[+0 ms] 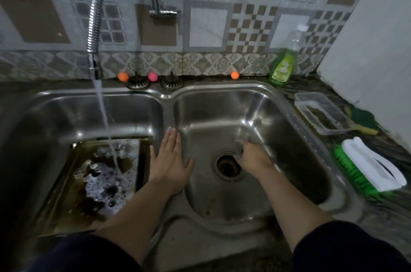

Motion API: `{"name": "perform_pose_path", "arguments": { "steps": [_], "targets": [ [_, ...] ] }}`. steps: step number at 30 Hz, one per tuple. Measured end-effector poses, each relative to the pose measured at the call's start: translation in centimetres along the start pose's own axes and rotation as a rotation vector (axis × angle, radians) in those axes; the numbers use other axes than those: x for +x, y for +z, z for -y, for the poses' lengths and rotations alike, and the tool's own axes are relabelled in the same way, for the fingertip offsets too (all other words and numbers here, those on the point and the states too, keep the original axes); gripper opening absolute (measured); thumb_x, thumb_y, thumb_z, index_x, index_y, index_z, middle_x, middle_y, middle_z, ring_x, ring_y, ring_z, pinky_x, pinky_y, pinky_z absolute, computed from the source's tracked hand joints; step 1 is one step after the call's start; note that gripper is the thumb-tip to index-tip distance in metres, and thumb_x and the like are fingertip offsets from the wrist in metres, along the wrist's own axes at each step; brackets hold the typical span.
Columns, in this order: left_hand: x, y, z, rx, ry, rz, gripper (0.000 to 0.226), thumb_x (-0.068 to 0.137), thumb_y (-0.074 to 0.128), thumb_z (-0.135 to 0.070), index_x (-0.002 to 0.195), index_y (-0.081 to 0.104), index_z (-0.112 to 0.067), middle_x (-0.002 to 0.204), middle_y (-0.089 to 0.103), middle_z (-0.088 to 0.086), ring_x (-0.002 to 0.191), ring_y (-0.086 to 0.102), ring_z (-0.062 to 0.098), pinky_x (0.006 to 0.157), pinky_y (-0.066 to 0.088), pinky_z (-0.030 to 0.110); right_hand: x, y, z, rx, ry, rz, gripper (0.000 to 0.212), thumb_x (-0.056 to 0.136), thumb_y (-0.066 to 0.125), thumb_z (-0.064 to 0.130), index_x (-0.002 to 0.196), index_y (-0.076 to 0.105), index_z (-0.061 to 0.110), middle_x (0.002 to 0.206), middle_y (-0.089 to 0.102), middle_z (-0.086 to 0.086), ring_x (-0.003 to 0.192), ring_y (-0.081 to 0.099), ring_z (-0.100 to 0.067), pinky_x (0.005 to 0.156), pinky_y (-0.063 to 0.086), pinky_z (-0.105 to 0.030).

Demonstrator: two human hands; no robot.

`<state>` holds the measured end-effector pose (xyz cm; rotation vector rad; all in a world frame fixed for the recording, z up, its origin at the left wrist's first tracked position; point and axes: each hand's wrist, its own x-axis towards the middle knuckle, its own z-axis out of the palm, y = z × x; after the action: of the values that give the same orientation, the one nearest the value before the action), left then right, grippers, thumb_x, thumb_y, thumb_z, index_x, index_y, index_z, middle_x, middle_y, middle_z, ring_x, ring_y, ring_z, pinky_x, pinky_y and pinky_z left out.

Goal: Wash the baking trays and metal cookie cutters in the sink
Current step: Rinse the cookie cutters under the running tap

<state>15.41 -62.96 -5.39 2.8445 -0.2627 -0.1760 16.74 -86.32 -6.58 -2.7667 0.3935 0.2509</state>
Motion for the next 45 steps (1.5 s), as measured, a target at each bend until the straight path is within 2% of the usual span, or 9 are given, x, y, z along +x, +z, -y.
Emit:
{"name": "perform_pose_path", "arguments": {
  "steps": [10,14,18,23,26,29,33,36,45],
  "targets": [
    [-3.4,-2.3,8.1,-0.093,0.002,0.122,0.061,0.101,0.024,-0.046,0.153,0.003,-0.022,0.161,-0.008,-0.004,0.148,-0.009,0.014,0.120,0.004,0.047,-7.3,1.9,16.2,-0.021,-0.566,-0.051,0.051,0.095,0.052,0.030,0.144,0.039,0.024,0.157,0.023,-0.004,0.146,0.011,-0.024,0.120,0.011,-0.037],
    [-4.0,-2.3,14.9,-0.090,-0.150,0.204,0.058,0.097,0.043,-0.030,0.151,0.022,-0.024,0.160,0.010,0.001,0.147,0.012,0.022,0.116,0.022,0.047,-8.6,5.5,21.2,-0.155,-0.711,0.035,0.043,0.094,0.050,0.023,0.137,0.051,0.020,0.147,0.039,-0.004,0.139,0.027,-0.024,0.113,0.026,-0.040],
    [-4.7,-2.5,18.9,-0.127,-0.234,0.287,0.063,0.095,0.045,-0.018,0.152,0.019,-0.022,0.157,0.021,0.004,0.142,0.025,0.025,0.114,0.029,0.040,-9.3,9.2,24.9,-0.254,-0.689,0.348,0.043,0.091,0.049,0.006,0.133,0.051,0.013,0.134,0.046,-0.009,0.125,0.041,-0.028,0.099,0.043,-0.042],
    [-4.7,-1.6,21.1,-0.145,-0.200,0.385,0.053,0.098,0.039,-0.022,0.150,0.028,-0.018,0.158,0.022,0.007,0.145,0.018,0.023,0.118,0.021,0.033,-8.7,12.6,26.6,-0.185,-0.561,0.286,0.015,0.098,0.035,0.029,0.095,0.048,0.023,0.104,0.052,-0.005,0.092,0.053,-0.026,0.071,0.041,-0.038],
    [-4.4,-2.5,20.7,-0.329,-0.194,0.309,0.038,0.099,0.042,-0.020,0.137,0.048,-0.020,0.140,0.050,0.007,0.128,0.046,0.024,0.103,0.038,0.030,-7.6,12.6,27.6,0.174,-0.320,0.288,0.014,0.096,0.047,0.022,0.099,0.061,0.022,0.106,0.060,-0.004,0.095,0.058,-0.022,0.080,0.047,-0.029],
    [-3.8,-3.8,19.2,-0.699,-0.222,0.153,0.040,0.099,0.044,-0.020,0.139,0.046,-0.022,0.129,0.055,0.000,0.114,0.055,0.019,0.089,0.043,0.024,-6.6,11.0,28.5,0.544,-0.075,0.271,0.017,0.097,0.053,0.023,0.099,0.067,0.014,0.091,0.064,0.002,0.078,0.059,-0.012,0.060,0.044,-0.018],
    [-3.5,-4.4,17.4,-1.062,-0.350,0.026,0.047,0.099,0.048,-0.016,0.145,0.040,-0.016,0.134,0.056,0.008,0.115,0.059,0.023,0.073,0.048,0.016,-6.1,10.0,28.2,0.915,0.095,0.327,0.012,0.096,0.055,0.020,0.091,0.065,0.017,0.097,0.069,-0.009,0.083,0.065,-0.021,0.074,0.055,-0.035],
    [-3.6,-4.3,16.7,-1.127,-0.365,-0.078,0.037,0.099,0.048,-0.020,0.136,0.052,-0.016,0.126,0.062,0.010,0.109,0.063,0.025,0.087,0.053,0.031,-6.0,9.7,27.7,1.033,0.095,0.292,0.012,0.095,0.056,0.017,0.100,0.066,0.015,0.099,0.070,-0.011,0.079,0.067,-0.020,0.067,0.054,-0.032],
    [-3.6,-5.4,16.6,-1.438,-0.533,0.076,0.030,0.096,0.051,-0.040,0.113,0.062,-0.017,0.096,0.069,0.005,0.088,0.068,0.022,0.077,0.058,0.036,-7.2,9.3,27.0,0.850,-0.088,0.201,0.014,0.096,0.055,0.018,0.105,0.065,0.022,0.110,0.067,-0.001,0.102,0.062,-0.015,0.088,0.051,-0.030]
  ]
}}
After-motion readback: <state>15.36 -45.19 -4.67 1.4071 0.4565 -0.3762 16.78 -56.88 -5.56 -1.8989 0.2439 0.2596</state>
